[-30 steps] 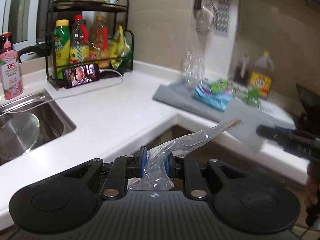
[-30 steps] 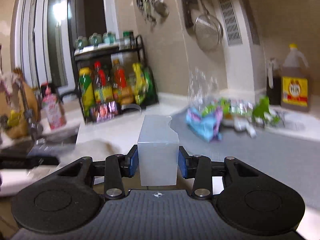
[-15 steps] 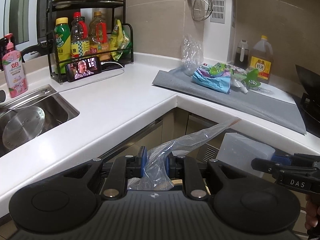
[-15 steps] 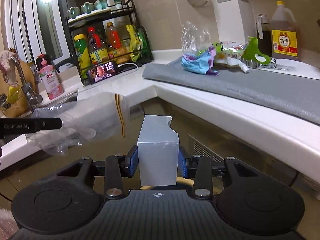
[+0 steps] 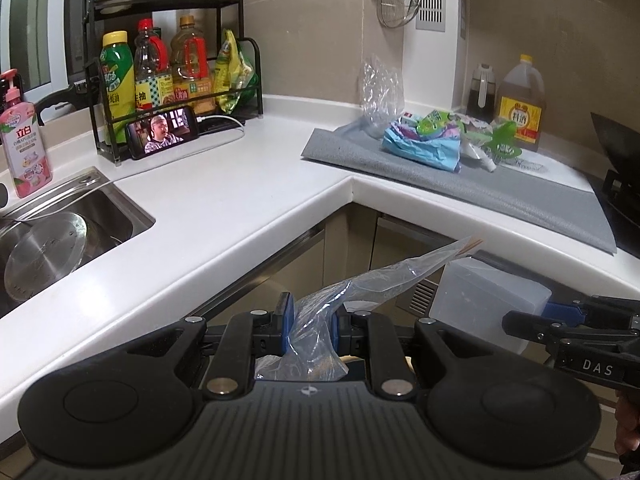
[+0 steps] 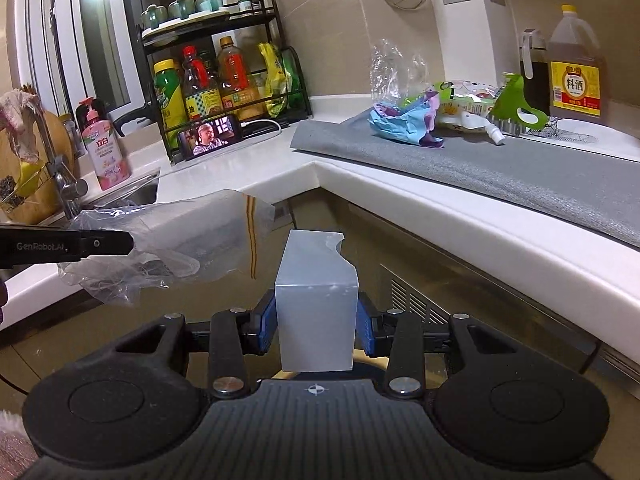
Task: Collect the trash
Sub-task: 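Carry bag and box over the bin and open both grippers to drop them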
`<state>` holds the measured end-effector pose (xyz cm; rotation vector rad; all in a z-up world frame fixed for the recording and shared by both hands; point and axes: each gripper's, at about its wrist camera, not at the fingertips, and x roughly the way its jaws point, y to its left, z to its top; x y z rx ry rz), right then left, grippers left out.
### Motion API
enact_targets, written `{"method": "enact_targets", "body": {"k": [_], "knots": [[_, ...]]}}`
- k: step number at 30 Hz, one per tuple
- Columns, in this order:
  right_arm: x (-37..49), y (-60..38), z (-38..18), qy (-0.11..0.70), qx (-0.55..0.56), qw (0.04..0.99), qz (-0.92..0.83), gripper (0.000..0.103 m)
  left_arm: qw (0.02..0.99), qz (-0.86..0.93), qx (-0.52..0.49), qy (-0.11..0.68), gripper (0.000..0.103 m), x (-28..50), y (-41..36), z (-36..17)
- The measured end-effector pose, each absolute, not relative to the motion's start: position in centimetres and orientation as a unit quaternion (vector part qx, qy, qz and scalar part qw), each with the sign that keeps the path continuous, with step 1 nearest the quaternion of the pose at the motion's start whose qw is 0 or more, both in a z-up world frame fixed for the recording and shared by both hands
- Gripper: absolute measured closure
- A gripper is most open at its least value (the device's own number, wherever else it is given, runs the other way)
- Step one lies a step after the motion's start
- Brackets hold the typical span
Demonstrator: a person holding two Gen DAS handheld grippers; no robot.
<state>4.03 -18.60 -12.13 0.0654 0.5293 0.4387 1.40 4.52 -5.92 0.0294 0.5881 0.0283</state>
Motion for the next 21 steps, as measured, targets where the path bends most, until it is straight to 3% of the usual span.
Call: {"method": "enact_targets", "body": {"k": [21], "knots": [[5.6,-17.2,-14.1,0.285,0.012,0.935,0.212,0.06,0.93,0.024,0.026,0.367,0.084,5.1,4.2,-9.9]]}}
